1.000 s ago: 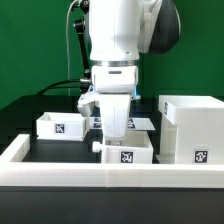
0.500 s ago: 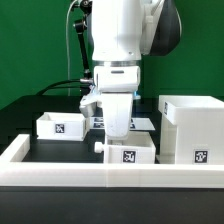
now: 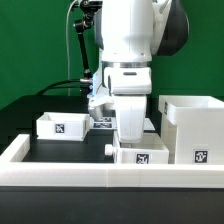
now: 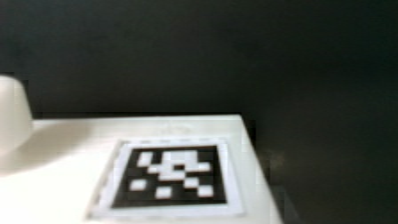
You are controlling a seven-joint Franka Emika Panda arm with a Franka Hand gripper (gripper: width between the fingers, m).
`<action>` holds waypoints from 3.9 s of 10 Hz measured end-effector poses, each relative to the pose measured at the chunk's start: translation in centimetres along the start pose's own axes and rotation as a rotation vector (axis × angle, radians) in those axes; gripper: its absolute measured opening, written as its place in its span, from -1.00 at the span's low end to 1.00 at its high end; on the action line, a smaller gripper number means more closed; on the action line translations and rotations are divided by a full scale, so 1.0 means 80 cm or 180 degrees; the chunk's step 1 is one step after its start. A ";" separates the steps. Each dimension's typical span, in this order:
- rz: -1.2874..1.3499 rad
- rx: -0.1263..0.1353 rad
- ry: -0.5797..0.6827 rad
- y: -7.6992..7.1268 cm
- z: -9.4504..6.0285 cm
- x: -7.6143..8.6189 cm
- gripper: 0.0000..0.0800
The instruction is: Assemble drawer
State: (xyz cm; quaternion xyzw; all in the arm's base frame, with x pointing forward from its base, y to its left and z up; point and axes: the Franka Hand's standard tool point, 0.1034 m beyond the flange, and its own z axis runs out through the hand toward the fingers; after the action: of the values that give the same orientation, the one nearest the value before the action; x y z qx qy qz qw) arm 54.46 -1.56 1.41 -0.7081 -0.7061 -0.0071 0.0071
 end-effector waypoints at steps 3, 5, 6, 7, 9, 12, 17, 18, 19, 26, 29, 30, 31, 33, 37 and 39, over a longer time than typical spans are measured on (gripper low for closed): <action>0.0044 -0.0079 0.0004 -0.002 0.003 -0.002 -0.90; 0.0039 -0.0027 0.0003 -0.004 0.005 -0.002 -0.90; 0.0014 0.0008 -0.0003 -0.003 0.006 -0.001 -0.90; -0.0018 0.0042 -0.0011 -0.003 0.007 0.002 -0.90; -0.0010 0.0017 -0.0006 0.000 0.007 0.005 -0.90; 0.0021 -0.0079 -0.0001 0.002 0.006 0.002 -0.90; -0.0014 -0.0068 -0.0007 0.002 0.007 0.006 -0.90; -0.0015 -0.0070 -0.0010 0.002 0.007 0.006 -0.90; 0.0014 -0.0071 -0.0010 0.002 0.006 0.006 -0.90; 0.0047 -0.0081 -0.0010 0.003 0.001 0.007 -0.90; 0.0025 -0.0058 -0.0008 -0.003 0.004 0.012 -0.90; 0.0018 -0.0054 -0.0008 -0.004 0.004 0.015 -0.90; 0.0017 -0.0054 -0.0007 -0.004 0.004 0.015 -0.90; 0.0010 -0.0057 -0.0003 -0.005 0.004 0.017 -0.90; 0.0029 -0.0056 -0.0002 -0.005 0.004 0.017 -0.90; 0.0032 -0.0056 -0.0003 -0.005 0.004 0.016 -0.90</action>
Offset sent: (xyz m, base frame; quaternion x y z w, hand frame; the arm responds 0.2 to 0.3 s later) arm 0.0000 0.0000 0.0000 0.0000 0.0000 0.0000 1.0000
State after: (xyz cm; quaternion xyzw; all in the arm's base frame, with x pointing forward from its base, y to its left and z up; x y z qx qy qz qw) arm 54.05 -0.28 1.09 -0.7116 -0.7024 -0.0130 0.0006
